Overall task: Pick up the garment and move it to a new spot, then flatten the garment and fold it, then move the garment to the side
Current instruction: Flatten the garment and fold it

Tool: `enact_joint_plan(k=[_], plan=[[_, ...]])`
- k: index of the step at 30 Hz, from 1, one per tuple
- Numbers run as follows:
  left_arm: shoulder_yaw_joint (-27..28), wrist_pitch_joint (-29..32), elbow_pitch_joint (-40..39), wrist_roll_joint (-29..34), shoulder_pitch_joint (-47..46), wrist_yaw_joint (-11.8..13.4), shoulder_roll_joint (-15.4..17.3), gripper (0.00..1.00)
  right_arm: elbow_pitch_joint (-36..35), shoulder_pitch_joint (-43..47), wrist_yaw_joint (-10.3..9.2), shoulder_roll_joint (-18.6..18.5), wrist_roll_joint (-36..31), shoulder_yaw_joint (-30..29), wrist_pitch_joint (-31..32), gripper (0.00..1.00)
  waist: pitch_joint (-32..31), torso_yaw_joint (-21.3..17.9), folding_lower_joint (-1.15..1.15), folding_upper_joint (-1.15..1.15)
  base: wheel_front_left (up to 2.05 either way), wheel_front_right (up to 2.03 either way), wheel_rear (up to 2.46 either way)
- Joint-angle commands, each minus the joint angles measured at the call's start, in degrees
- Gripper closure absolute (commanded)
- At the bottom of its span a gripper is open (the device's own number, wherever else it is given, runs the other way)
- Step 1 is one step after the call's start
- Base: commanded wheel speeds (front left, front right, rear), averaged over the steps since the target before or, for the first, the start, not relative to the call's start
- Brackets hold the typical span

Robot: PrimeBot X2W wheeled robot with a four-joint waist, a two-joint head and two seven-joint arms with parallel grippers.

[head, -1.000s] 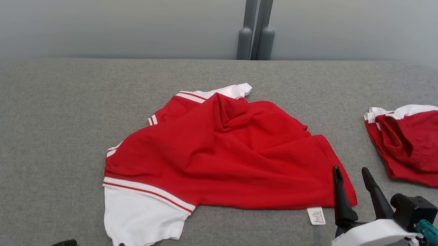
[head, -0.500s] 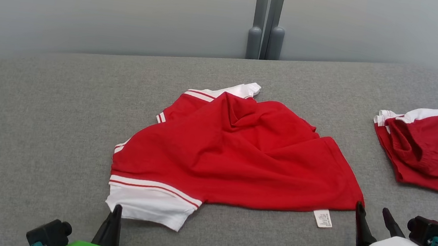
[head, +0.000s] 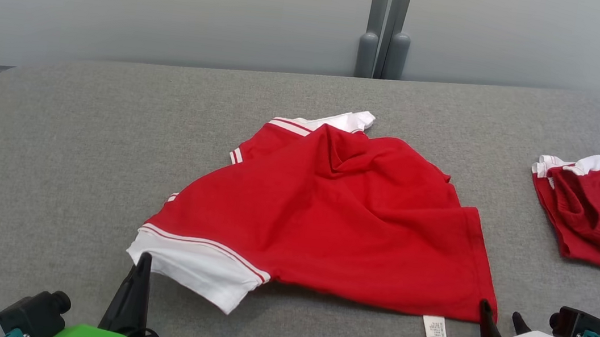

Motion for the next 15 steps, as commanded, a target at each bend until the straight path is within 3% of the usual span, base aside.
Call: enact_joint_plan(k=[1,15], plan=[[-0.2,0.24,-0.53,0.37,0.78,0.34,0.4,1.0,0.58,-0.38,0.0,-0.14,0.7,0.3,0.37,0.0,0.09,0.35,0.0,0.0,0.0,0.0,0.0],[-0.97,0.14,-0.87,1.25,1.09,1.34,0.66,1.0,5.08,-0.06,-0.04,0.03,5.48,3.18,3.5,0.0,0.67,1.28,0.0,0.0,0.0,0.0,0.0]])
